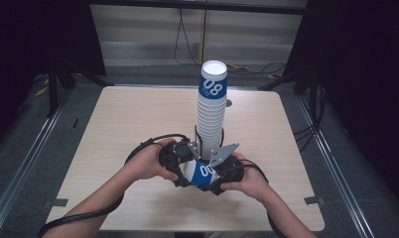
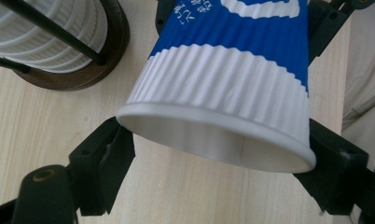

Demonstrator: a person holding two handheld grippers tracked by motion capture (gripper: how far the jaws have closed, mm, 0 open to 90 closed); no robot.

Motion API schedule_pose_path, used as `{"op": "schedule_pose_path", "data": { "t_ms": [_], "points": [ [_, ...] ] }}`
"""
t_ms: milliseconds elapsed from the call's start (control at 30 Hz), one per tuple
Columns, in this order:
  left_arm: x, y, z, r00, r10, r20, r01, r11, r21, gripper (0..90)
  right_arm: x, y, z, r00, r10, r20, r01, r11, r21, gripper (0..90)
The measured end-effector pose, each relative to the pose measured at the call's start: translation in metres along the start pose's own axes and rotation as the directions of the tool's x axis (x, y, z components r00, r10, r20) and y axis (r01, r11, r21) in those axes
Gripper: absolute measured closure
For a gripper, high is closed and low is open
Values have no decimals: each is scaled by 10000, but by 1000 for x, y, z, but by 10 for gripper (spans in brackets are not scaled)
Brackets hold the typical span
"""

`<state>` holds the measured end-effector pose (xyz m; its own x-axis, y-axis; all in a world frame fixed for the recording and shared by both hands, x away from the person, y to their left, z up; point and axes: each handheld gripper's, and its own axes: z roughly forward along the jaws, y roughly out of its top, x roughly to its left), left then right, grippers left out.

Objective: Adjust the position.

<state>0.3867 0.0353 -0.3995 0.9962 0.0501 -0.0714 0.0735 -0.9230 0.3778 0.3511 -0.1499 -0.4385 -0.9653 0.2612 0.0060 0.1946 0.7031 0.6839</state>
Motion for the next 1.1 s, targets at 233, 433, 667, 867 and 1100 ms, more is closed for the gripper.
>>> {"op": "schedule_pose_path", "data": {
  "t_ms": [233,433,667,867,1100],
  "points": [
    [-1,1,0,9999,75,-79,-75,10000,-49,184,0,-2,1,9998,198,10,-198,9998,-19,274],
    [0,2,-1,9999,136,-95,-137,9998,-144,180,0,-4,1,9996,281,17,-281,9996,-75,275],
    [0,0,-1,9997,245,-99,-248,9989,-387,175,0,-7,0,9995,280,167,-275,9991,-313,278],
    [1,-3,-2,9999,149,-55,-152,9980,-608,170,0,-9,-2,9995,232,231,-224,9990,-377,279],
    [6,-12,-9,9997,-227,55,231,9962,-838,171,-2,-16,-7,9985,447,309,-427,9970,-645,278]
  ]
}}
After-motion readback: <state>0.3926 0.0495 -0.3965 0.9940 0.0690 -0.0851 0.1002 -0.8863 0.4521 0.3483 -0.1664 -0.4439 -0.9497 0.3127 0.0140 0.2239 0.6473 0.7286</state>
